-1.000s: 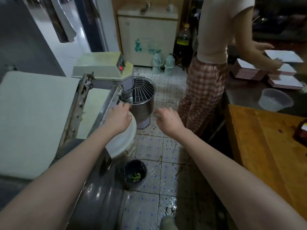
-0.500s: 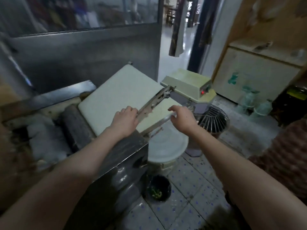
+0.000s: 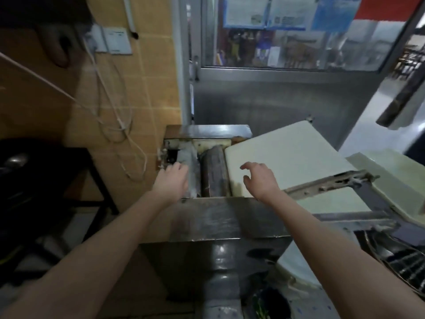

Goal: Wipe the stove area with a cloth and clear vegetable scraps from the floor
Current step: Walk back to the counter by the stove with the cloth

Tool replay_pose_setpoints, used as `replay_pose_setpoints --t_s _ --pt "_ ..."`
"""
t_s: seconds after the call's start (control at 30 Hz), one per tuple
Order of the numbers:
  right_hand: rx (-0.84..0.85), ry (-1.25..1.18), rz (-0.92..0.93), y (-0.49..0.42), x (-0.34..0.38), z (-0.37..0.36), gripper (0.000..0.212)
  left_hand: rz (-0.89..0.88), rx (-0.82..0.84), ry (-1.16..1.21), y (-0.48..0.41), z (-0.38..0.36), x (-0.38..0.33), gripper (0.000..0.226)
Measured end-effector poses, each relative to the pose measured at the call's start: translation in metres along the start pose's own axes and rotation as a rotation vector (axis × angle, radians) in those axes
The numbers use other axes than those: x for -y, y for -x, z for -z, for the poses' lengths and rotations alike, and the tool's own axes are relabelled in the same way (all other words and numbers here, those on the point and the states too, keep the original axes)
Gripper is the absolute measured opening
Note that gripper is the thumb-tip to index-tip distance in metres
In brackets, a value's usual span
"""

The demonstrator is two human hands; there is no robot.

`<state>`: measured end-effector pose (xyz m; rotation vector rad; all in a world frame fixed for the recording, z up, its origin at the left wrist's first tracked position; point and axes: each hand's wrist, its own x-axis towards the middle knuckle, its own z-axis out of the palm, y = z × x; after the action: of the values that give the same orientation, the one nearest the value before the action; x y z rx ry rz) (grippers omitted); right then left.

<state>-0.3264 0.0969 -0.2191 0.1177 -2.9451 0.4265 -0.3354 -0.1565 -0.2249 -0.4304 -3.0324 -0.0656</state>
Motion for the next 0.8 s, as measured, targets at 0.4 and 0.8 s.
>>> replay_pose_setpoints --t_s 0.4,0.8 --pt "0.139 -0.040 0.407 -0.047 0.236 -0.073 0.031 0.364 -0.075 -0.088 0.123 0.016 0.194 0.026" --pt "0.258 -0.042 0.825 -0.084 0.412 -0.144 0.031 0.820 0.009 -0.039 0.232 0.020 0.320 0.032"
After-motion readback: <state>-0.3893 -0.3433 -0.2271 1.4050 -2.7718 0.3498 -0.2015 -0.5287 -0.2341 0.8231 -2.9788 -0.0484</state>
